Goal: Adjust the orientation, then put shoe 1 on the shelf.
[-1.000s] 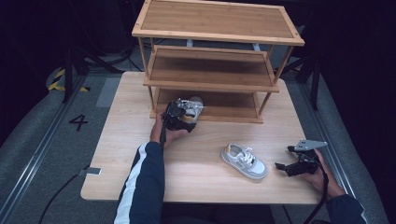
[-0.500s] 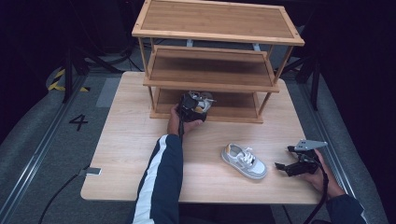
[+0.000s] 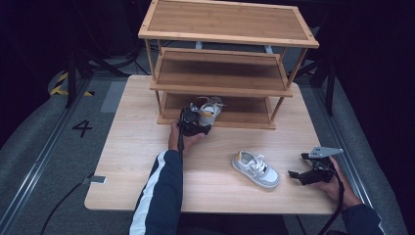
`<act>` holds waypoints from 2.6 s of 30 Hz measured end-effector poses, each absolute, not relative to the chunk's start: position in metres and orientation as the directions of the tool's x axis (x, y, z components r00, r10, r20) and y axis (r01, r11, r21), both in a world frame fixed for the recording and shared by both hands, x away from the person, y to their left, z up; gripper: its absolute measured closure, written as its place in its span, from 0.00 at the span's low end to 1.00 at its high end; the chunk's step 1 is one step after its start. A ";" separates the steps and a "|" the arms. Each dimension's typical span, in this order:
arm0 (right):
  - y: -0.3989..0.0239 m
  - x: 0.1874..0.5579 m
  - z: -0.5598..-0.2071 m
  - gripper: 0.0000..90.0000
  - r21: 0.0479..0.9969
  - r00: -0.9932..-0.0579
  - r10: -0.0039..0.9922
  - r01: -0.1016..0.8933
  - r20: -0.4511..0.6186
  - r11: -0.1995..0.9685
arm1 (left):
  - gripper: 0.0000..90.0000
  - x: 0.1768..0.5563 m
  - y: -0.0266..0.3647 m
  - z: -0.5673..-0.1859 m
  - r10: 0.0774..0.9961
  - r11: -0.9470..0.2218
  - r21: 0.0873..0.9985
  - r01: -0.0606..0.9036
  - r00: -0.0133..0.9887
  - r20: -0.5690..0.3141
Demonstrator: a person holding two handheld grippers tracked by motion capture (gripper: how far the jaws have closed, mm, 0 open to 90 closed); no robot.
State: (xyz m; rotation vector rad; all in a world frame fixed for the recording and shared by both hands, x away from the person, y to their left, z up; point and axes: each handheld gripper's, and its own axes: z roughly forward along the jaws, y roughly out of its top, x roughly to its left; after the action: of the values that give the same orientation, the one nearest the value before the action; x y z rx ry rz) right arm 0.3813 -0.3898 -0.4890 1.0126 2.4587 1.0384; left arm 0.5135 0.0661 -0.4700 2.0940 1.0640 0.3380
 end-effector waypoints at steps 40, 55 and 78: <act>-0.390 0.381 -0.489 0.01 0.714 -0.712 0.702 0.496 0.009 0.494 | 0.33 0.462 0.088 -0.452 0.715 -0.555 0.666 0.499 0.695 0.074; -0.390 0.381 -0.489 0.01 0.714 -0.711 0.703 0.497 0.009 0.494 | 0.28 0.381 0.145 -0.444 0.619 -0.659 0.631 0.409 0.772 0.146; -0.389 0.379 -0.489 0.00 0.711 -0.703 0.711 0.501 0.003 0.493 | 0.22 0.313 0.213 -0.478 0.654 -0.564 0.654 0.505 0.756 -0.019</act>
State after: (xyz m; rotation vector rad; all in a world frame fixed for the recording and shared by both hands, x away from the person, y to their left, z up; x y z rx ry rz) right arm 0.3795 -0.3894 -0.4888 1.0248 2.4492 1.0247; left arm 0.3133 0.2135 -0.4782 2.2937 0.8640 0.2962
